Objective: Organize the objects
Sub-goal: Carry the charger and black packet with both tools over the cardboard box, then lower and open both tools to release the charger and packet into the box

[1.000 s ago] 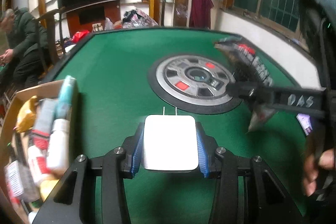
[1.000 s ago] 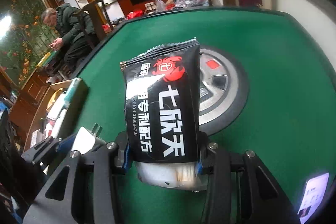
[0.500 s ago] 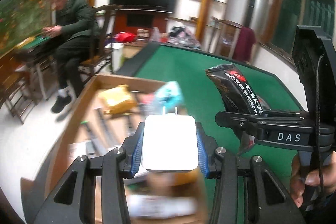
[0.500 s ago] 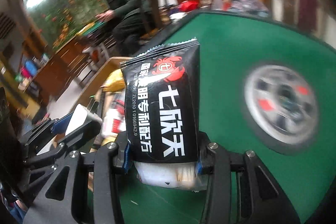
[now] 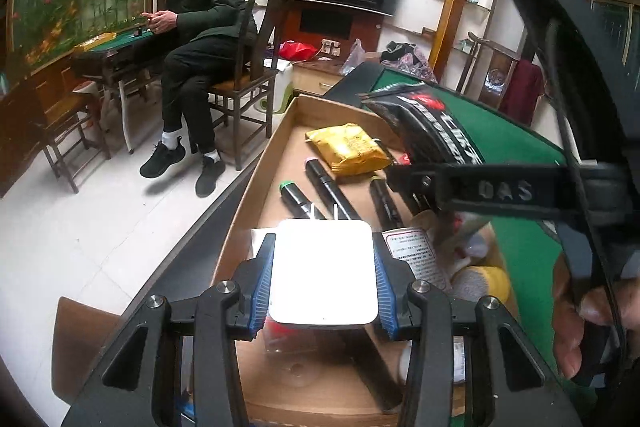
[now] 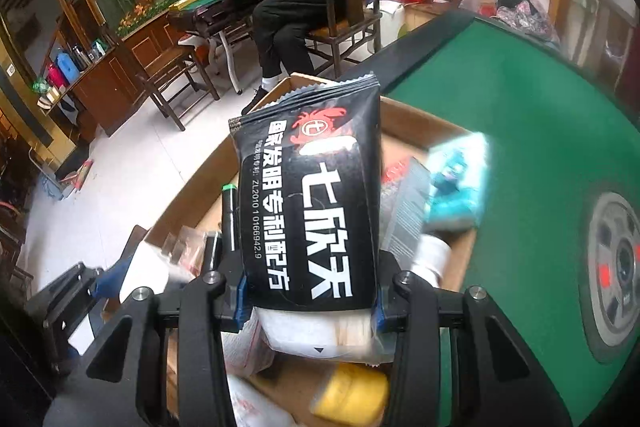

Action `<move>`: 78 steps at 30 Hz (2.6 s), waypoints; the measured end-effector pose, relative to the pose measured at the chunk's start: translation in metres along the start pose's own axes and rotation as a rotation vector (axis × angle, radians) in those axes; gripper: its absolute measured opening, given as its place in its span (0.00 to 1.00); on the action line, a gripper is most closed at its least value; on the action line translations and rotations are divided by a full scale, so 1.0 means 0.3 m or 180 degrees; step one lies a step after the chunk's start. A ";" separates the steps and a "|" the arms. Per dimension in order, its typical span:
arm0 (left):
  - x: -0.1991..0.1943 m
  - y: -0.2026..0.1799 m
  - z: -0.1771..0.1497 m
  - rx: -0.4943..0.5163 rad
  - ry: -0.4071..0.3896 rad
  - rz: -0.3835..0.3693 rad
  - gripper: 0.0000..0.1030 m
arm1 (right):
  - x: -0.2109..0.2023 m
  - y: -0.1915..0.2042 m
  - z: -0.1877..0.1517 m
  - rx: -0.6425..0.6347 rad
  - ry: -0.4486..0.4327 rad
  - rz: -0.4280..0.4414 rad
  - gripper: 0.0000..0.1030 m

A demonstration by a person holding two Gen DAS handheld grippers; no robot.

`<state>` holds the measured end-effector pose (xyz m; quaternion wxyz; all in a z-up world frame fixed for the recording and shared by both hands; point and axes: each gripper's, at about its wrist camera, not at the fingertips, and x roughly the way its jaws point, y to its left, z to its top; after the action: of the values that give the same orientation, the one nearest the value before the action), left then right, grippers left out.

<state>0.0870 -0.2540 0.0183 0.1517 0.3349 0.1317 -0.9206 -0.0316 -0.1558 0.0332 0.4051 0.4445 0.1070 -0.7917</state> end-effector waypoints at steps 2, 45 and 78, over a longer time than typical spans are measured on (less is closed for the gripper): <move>0.010 0.004 -0.012 0.0032 0.0005 0.0041 0.38 | 0.021 0.003 0.012 -0.0004 0.0022 -0.0049 0.40; 0.003 -0.004 -0.049 0.0084 0.0044 0.0274 0.38 | 0.117 0.060 0.039 -0.0258 0.0219 -0.0336 0.40; -0.200 -0.114 -0.061 0.0112 -0.0589 0.0802 0.84 | -0.332 -0.002 -0.183 0.0013 -0.0951 -0.0728 0.80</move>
<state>0.1289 -0.2048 0.0490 0.2716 0.2651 0.0579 -0.9233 0.0296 -0.0719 0.0799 0.3229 0.3077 0.0939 -0.8901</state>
